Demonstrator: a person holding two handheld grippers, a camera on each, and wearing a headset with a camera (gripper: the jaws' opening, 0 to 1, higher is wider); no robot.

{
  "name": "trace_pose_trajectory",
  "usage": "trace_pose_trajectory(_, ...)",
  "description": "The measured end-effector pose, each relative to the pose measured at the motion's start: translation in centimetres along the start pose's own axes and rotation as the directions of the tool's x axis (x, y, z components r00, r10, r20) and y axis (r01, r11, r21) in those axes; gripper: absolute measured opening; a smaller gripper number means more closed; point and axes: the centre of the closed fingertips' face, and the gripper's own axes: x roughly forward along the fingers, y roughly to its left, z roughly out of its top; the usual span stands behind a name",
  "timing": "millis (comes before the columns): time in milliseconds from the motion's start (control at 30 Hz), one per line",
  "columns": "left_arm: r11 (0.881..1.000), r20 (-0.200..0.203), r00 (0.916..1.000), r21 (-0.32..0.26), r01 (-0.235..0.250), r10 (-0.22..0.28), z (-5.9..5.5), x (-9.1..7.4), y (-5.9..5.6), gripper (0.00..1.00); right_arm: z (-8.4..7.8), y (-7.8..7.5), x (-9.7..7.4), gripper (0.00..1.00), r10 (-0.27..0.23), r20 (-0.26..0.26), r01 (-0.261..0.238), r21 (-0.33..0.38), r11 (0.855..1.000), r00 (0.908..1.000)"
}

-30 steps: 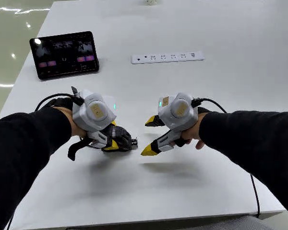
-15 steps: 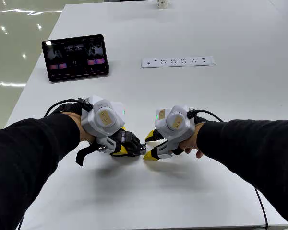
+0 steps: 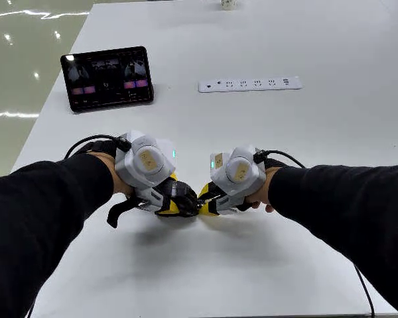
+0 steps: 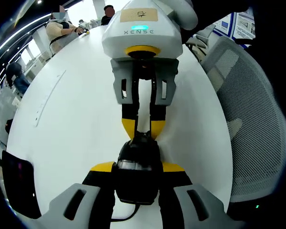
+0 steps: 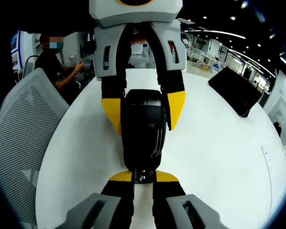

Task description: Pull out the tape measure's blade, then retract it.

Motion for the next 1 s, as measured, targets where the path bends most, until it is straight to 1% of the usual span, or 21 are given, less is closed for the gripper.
trace_pose_trajectory(133, 1.0, 0.005, 1.0, -0.008, 0.008, -0.008, 0.0, -0.1, 0.0, 0.29, -0.1, 0.0, -0.1, 0.1, 0.0, 0.004, -0.001, 0.042, 0.999, 1.0)
trace_pose_trajectory(267, 1.0, 0.005, 0.9999, -0.014, 0.009, -0.009, 0.0, -0.1, -0.1, 0.29, -0.2, 0.0, -0.2, 0.1, 0.0, -0.004, 0.001, 0.047, 0.999, 1.0)
trace_pose_trajectory(433, 1.0, 0.007, 0.9999, -0.015, 0.009, -0.009, 0.0, -0.2, -0.1, 0.29, -0.4, 0.2, -0.3, 0.1, 0.008, -0.011, -0.007, 0.083, 0.997, 0.9999)
trace_pose_trajectory(567, 1.0, 0.012, 0.9999, -0.024, 0.008, -0.008, 0.0, -0.2, -0.2, 0.29, -0.5, 0.3, -0.4, 0.1, -0.001, -0.021, 0.002, 0.062, 0.998, 0.9998)
trace_pose_trajectory(767, 0.999, 0.012, 0.9999, -0.031, 0.005, -0.004, 0.0, -0.3, -0.3, 0.29, -0.6, 0.3, -0.5, 0.1, -0.002, -0.027, 0.004, 0.062, 0.998, 0.9996)
trace_pose_trajectory(1000, 0.999, 0.015, 0.9999, -0.038, 0.003, -0.002, 0.0, -0.2, -0.3, 0.29, -1.1, 0.4, -0.9, 0.1, -0.001, -0.037, 0.003, 0.066, 0.998, 0.9993)
